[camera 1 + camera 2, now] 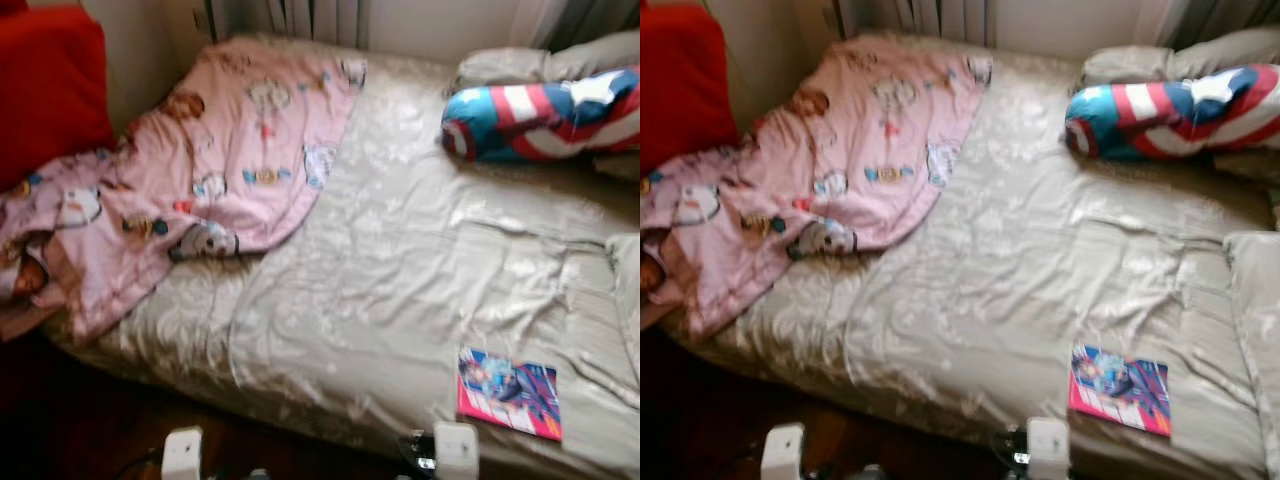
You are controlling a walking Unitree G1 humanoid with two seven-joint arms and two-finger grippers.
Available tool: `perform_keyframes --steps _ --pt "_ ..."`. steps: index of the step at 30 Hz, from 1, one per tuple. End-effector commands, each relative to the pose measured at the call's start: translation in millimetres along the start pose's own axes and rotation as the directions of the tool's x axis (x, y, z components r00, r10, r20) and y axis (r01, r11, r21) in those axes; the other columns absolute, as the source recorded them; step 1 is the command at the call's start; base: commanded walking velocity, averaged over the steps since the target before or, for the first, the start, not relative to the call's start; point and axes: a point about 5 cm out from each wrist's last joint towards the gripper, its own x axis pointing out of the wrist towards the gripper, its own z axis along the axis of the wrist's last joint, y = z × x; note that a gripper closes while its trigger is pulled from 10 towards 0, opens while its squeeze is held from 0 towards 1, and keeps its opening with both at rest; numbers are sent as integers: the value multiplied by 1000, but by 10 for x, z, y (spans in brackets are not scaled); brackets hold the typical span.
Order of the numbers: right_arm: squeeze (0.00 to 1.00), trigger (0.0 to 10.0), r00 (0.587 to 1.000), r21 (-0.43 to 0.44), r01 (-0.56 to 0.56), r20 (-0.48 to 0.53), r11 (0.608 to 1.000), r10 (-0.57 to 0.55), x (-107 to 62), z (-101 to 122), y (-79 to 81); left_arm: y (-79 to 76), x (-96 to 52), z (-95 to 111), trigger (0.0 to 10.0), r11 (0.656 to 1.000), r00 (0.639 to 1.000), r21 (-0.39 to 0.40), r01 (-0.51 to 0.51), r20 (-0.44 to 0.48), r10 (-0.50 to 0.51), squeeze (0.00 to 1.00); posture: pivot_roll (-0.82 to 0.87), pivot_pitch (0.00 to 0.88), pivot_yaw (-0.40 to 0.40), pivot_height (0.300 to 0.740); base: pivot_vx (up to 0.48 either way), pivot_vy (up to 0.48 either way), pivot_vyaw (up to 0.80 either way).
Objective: Clean up the room
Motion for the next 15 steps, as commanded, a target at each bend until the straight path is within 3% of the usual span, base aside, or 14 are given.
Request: perform_keyframes --steps 1,5,15 --pt "0 10000 991 152 -57 -113 987 75 -336 -195 555 -28 -32 -153 10000 1000 998 0 7 -54 -7 0 46 185 -9 719 0 345 0" --pt "0 10000 989 139 -55 -131 989 73 -210 -179 414 -26 -32 -153 10000 1000 999 -1 6 -54 -6 0 46 185 -9 719 0 344 0" --pt "0 10000 986 131 -59 -144 990 78 -164 -190 331 -36 -34 -164 10000 1000 998 -4 8 -57 -8 0 45 161 -13 719 0 343 0"
